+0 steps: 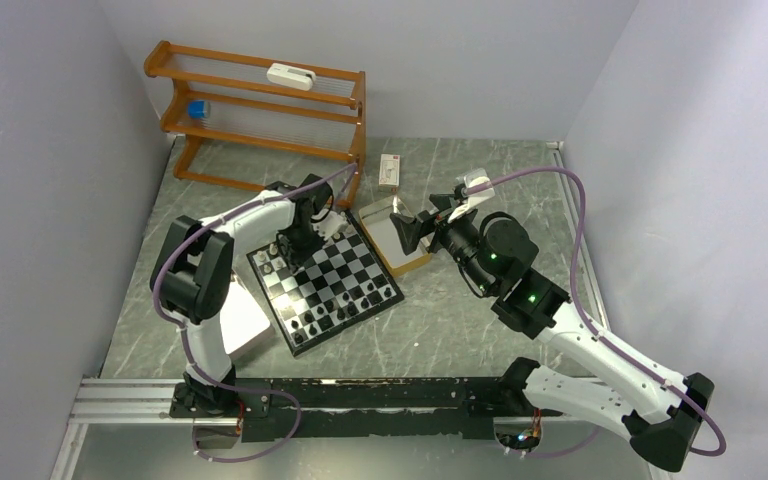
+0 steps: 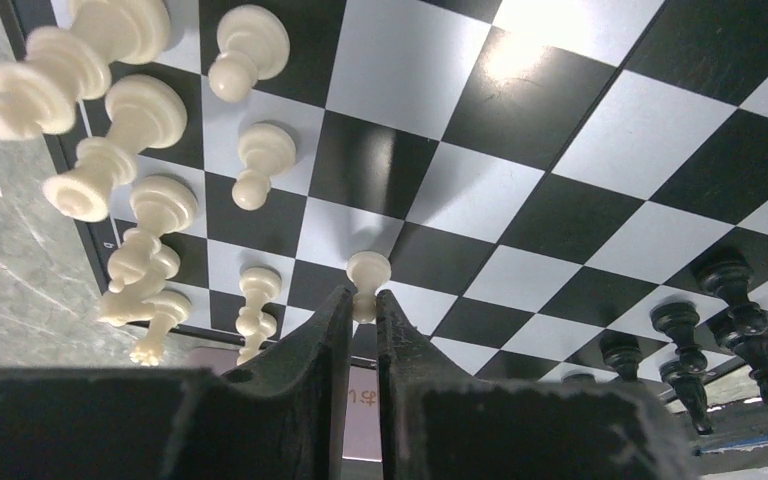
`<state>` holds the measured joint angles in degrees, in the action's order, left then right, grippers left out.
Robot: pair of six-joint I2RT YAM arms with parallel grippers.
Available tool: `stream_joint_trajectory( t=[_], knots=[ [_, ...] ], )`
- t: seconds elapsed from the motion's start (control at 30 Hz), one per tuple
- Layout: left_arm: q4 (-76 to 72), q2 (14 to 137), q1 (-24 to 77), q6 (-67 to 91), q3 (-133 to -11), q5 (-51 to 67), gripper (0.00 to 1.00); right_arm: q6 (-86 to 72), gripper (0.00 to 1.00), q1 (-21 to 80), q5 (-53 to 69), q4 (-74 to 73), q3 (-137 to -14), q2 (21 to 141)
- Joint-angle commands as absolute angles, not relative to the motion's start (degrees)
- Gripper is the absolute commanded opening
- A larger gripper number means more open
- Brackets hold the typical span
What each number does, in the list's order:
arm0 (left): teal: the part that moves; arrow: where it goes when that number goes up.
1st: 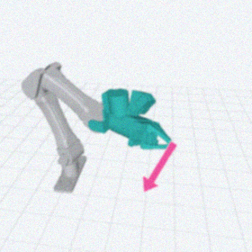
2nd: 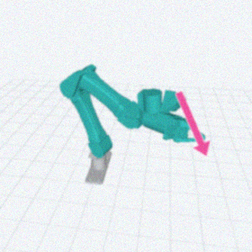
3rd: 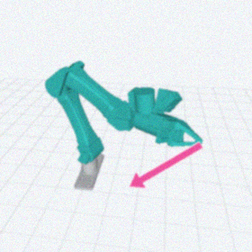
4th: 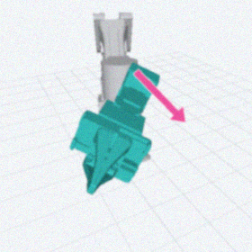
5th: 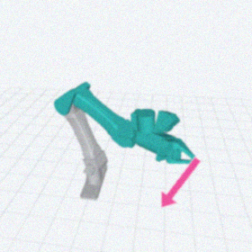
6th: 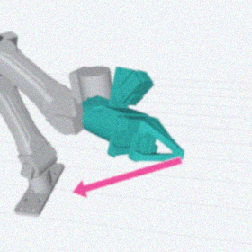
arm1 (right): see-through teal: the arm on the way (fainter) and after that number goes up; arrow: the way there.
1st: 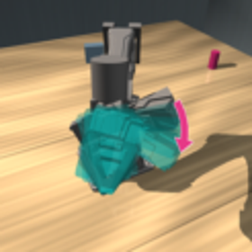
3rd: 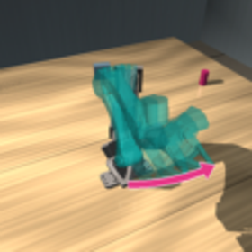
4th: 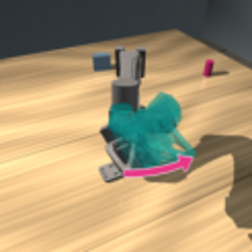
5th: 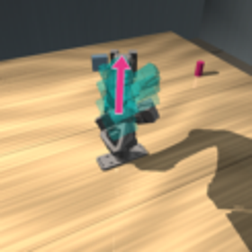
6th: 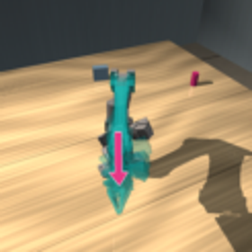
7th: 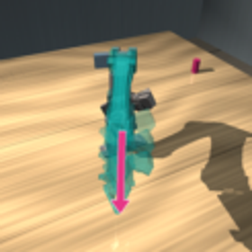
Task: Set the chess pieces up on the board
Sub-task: Place the chess piece on the chessboard.
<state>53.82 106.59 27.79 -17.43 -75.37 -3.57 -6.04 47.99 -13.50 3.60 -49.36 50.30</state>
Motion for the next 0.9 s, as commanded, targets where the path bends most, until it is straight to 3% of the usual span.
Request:
stream_joint_trajectory(
  t=[0.0,0.87],
  knots=[
    [51.9,108.8,27.1,-18.8,-77.9,-3.2,0.17,-5.7,0.92,48.3,-14.2,5.8,-48.7,49.9],
    [50.7,112.5,24.1,-19.9,-81.6,-5.0,0.18,-5.4,0.92,48.3,-14.4,5.9,-48.7,50.4]
  ],
)
